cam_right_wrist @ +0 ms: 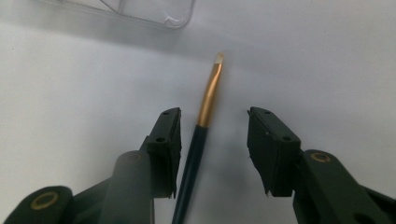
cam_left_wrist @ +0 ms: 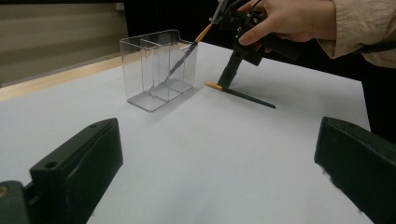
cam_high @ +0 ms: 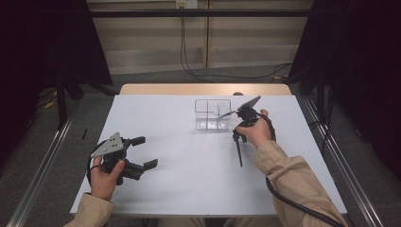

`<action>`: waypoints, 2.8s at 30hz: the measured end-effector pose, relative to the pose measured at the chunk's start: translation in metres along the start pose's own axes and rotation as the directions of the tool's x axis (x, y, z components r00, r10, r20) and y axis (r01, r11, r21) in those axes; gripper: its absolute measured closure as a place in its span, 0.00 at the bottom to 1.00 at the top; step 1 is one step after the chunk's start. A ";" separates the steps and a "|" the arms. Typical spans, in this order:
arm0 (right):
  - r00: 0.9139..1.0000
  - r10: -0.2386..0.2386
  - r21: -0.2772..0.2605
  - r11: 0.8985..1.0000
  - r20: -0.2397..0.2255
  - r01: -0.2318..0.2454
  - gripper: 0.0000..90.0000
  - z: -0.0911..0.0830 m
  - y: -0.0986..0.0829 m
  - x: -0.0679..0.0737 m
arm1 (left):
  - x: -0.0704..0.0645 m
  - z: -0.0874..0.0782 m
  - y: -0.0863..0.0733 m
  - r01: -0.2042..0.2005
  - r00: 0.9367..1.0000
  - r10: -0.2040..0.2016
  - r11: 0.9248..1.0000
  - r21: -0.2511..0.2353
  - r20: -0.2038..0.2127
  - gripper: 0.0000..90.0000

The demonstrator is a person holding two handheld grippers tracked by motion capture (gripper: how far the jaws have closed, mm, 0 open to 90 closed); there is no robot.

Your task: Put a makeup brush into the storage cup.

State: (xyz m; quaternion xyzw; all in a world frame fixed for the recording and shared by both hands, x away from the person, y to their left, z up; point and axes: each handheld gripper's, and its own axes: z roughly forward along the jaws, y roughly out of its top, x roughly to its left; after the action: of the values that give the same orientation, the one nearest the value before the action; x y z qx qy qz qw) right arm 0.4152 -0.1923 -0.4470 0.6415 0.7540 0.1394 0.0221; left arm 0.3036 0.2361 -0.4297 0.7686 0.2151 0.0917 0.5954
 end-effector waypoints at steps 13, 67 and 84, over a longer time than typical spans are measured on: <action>1.000 -0.024 0.021 1.000 0.021 0.023 0.72 0.004 0.000 -0.002 | 0.001 0.002 -0.002 0.000 1.000 0.000 1.000 0.009 0.000 0.01; 0.999 0.010 0.005 1.000 0.031 -0.010 0.94 -0.006 -0.009 -0.013 | 0.001 0.001 0.000 -0.004 1.000 0.004 1.000 0.010 -0.008 0.01; 0.999 0.014 -0.171 0.985 -0.044 -0.022 0.94 -0.025 -0.008 -0.015 | 0.001 0.001 0.000 -0.004 1.000 0.004 1.000 0.011 -0.005 0.01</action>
State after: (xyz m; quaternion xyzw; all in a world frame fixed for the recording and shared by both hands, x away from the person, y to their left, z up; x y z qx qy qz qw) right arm 0.4044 -0.2128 -0.4269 0.6409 0.7337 0.2176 0.0602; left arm 0.3049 0.2356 -0.4299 0.7722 0.2156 0.0934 0.5903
